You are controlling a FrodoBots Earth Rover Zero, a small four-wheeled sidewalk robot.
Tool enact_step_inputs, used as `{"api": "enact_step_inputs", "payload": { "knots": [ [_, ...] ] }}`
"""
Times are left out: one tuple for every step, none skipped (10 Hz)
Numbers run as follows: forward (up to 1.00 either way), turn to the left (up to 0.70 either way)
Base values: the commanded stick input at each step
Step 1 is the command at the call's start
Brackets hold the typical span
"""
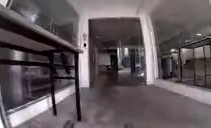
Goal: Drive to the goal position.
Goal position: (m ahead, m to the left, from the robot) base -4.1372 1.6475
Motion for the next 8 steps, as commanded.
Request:
{"api": "enact_step_inputs", "payload": {
  "knots": [
    [0.66, -0.13],
    [0.66, -0.13],
    [0.66, -0.13],
    [0.66, -0.12],
    [0.66, -0.08],
    [0.66, 0.0],
    [0.66, 0.0],
    [0.66, 0.0]
  ]
}}
